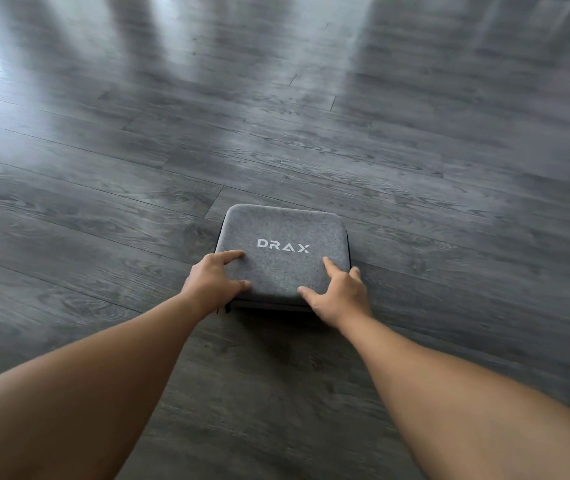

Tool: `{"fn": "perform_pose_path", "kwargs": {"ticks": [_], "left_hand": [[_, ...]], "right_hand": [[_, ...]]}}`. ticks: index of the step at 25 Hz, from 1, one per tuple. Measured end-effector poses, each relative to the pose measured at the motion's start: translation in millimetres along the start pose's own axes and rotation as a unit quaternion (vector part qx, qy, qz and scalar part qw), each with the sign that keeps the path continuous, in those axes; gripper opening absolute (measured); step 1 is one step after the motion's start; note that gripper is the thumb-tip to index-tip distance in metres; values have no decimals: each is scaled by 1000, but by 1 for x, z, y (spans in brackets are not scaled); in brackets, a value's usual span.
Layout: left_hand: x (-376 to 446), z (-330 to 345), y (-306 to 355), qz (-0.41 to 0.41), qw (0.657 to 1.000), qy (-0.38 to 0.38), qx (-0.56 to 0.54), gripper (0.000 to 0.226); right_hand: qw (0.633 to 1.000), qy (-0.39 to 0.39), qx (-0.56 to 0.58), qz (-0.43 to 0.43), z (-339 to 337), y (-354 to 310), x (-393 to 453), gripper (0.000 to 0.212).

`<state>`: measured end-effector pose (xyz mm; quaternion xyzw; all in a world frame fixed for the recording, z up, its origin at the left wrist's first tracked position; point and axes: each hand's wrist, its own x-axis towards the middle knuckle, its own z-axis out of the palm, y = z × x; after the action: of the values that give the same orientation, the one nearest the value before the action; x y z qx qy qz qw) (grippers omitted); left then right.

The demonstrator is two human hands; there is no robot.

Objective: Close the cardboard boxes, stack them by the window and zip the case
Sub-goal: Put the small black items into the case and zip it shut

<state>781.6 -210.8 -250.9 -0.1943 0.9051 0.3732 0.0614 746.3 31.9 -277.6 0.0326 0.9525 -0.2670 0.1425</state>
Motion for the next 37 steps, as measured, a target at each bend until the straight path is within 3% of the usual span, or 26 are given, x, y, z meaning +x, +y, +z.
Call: {"fn": "perform_pose_path", "kwargs": {"ticks": [5,9,14,22,28,33,37], "left_hand": [[-1,-24,34,7,1000,21,-6,69],[-20,-76,93,20,999,25,15,70],[-69,-165,201,32,999,7,25,72],[-173,-324,418,80,997,-3,20,71],[-237,-407,554,171,983,-37,50,71],[-275,-433,626,276,953,-92,86,73],[-327,-418,679,374,908,-153,114,72]], "right_hand": [[1000,20,6,-16,-40,-20,-4,96],[999,34,30,-15,-115,-52,-31,98],[998,42,50,1,-244,-101,-96,101],[995,90,34,2,-506,-187,-201,103],[986,157,38,35,-654,-222,-288,102],[962,245,64,103,-708,-225,-371,98],[933,304,74,179,-737,-199,-451,102]]}}
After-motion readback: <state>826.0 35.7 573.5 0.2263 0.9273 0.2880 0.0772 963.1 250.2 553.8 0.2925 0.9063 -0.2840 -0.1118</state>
